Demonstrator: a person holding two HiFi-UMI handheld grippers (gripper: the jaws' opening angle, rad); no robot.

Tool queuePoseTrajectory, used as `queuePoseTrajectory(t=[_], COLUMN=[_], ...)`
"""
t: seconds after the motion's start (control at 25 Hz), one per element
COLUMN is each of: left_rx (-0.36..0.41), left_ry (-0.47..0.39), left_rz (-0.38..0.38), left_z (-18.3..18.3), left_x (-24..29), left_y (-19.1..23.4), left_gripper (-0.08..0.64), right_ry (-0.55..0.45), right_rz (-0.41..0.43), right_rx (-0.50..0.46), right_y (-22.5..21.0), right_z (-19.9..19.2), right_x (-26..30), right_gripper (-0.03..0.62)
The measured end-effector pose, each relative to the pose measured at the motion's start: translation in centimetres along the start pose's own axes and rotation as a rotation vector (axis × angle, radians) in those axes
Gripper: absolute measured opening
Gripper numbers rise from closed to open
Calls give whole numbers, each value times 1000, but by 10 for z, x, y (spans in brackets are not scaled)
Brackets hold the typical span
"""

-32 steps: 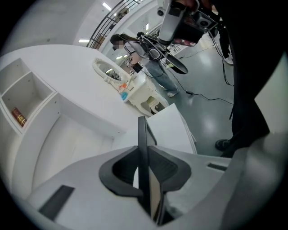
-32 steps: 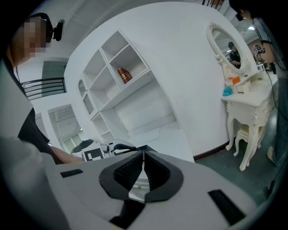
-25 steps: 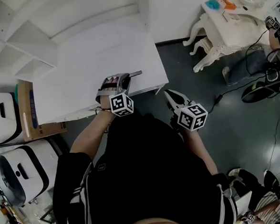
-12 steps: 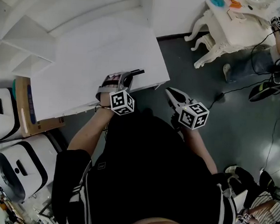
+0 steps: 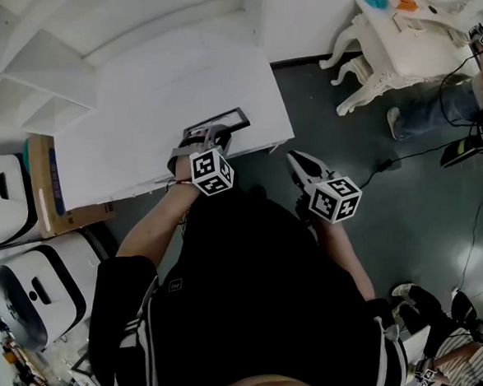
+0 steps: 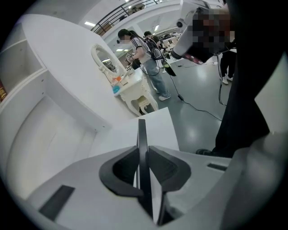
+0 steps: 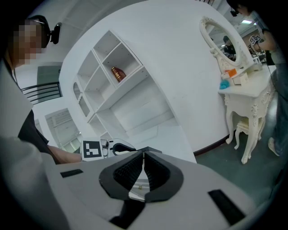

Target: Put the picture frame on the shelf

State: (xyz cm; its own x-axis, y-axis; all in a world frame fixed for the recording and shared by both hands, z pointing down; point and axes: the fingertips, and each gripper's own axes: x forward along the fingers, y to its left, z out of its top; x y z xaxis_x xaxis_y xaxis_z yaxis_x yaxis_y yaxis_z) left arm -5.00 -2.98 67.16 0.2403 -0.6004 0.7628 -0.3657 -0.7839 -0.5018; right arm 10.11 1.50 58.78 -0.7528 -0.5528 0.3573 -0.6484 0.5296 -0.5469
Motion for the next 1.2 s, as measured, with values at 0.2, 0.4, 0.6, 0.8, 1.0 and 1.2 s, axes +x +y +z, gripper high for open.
queuePoseTrajectory(t=[0.2,0.4,0.6,0.8,1.0,1.2], left_rx=[38,11,9,0,-47,-95], left_ry=[17,5,-11,-51,-102,-168], left_rz=[13,3,7,40,65,113], left_z=[-5,-2,-2,5,17,33], left_x=[3,4,3,-4,-11,-25], left_y=[4,11,14,28,50,82], left_gripper=[69,66,66,64,64,64], right_ry=[-2,2,8,12,13,7], right_rz=[-6,-6,-7,-12,-21,-11], right_rx=[4,3,2,2,9,5], right_y=[0,0,0,0,-4,-2], right_z=[-1,1,3,5,6,14], right_x=[0,1,6,7,13,27], right_gripper=[21,21,21,23,22,21])
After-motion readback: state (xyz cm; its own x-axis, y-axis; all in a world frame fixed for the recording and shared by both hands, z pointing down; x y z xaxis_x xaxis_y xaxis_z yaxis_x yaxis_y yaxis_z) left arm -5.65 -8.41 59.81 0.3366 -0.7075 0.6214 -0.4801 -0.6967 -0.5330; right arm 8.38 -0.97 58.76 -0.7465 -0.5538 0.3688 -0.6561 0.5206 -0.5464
